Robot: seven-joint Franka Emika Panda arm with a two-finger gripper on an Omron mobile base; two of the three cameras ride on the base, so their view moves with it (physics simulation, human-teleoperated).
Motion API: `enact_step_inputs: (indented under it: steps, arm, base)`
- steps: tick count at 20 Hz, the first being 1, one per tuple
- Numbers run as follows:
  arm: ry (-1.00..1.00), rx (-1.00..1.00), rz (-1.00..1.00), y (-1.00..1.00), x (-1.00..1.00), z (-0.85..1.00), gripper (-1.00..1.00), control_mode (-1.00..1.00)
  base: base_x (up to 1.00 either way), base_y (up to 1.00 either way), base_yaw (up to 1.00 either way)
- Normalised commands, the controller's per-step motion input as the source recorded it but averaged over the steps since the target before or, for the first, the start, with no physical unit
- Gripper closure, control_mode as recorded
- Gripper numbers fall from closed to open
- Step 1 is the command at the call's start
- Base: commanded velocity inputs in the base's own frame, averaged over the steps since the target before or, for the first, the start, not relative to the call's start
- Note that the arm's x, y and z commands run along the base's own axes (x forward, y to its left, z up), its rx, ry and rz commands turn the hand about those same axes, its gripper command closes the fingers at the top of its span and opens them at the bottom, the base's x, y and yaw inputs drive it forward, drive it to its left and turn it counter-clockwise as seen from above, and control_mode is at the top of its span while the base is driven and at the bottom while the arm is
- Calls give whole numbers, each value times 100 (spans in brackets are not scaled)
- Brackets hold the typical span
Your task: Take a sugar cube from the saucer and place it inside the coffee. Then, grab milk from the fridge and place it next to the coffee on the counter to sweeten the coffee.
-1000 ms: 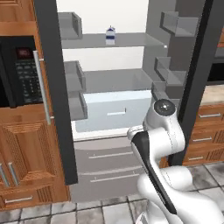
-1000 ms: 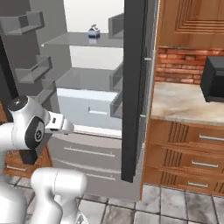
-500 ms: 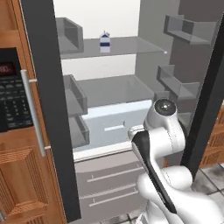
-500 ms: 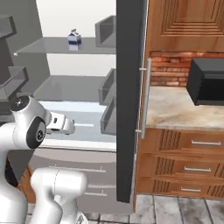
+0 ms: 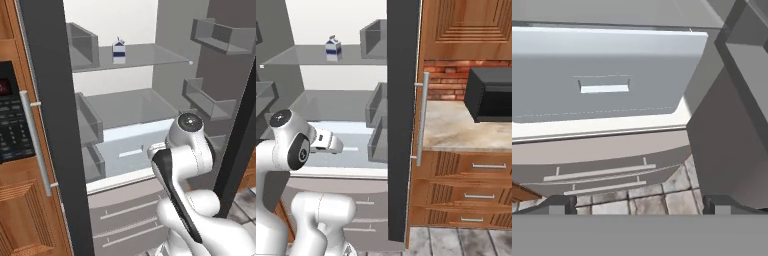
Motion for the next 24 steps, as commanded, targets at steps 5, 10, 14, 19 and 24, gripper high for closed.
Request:
enact_step_inputs:
  steps: [5, 10, 14, 19, 24]
  arm:
    - [0, 0, 0, 0, 0, 0, -100, 100]
    - [0, 0, 0, 0, 0, 0, -100, 100]
    - [0, 0, 0, 0, 0, 0, -100, 100]
    - [0, 0, 0, 0, 0, 0, -100, 100]
    - [0, 0, 0, 0, 0, 0, -100, 100]
  base:
    - [26, 34, 0]
    - [28, 30, 0]
    - [33, 19, 5]
    - [42, 15, 4]
    - [36, 20, 1]
